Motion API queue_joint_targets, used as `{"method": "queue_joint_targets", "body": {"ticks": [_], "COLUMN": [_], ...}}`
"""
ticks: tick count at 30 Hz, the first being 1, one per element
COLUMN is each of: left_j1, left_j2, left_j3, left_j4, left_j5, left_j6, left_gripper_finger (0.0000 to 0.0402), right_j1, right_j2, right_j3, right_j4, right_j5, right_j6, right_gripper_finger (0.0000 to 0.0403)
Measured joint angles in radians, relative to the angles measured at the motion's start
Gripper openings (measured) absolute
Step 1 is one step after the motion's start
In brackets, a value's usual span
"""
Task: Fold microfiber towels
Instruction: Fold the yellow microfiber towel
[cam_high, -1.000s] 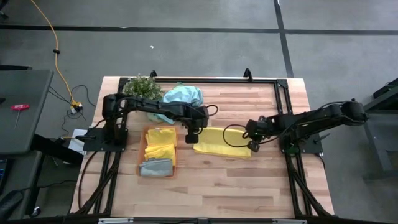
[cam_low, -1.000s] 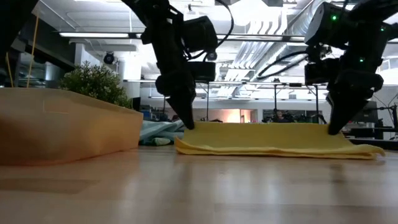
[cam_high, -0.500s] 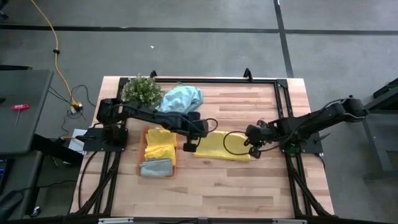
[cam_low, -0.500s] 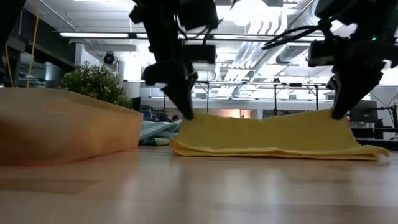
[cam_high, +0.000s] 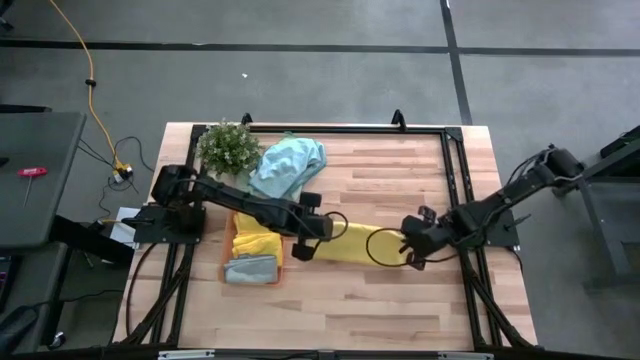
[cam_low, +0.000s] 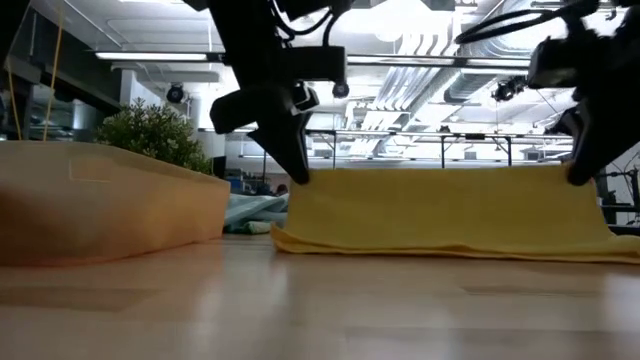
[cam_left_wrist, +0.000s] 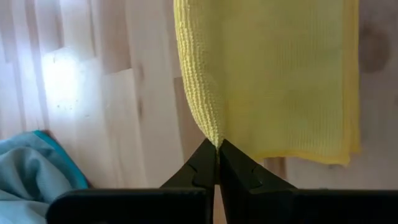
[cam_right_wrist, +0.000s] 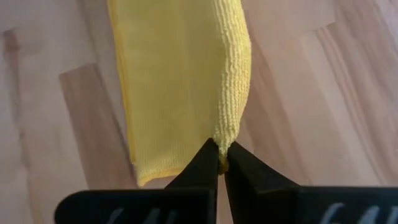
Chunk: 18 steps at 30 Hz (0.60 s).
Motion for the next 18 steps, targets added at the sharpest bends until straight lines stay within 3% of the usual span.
{"method": "queue_joint_targets", "body": {"ticks": [6, 10, 18], "left_j1": [-0.044, -0.079, -0.075], "left_j2": [0.0, -0.001, -0.001], "left_j3": [-0.01, -0.047, -0.084], "left_j4": [0.009, 0.029, 0.054], "left_j5": [-0.004, -0.061, -0.177], "left_j6": [-0.018, -0.003, 0.078], "left_gripper_finger": [0.0, 0.0, 0.0], "right_j1": [0.095, 0.137, 0.127], "right_j2": [0.0, 0.0, 0.0], "right_j3": [0.0, 0.001, 0.002], "right_j4": [-0.001, -0.019, -0.082], "right_j5": [0.038, 0.066, 0.194], "right_j6": [0.024, 0.024, 0.066], "right_gripper_finger": [0.0, 0.0, 0.0]}}
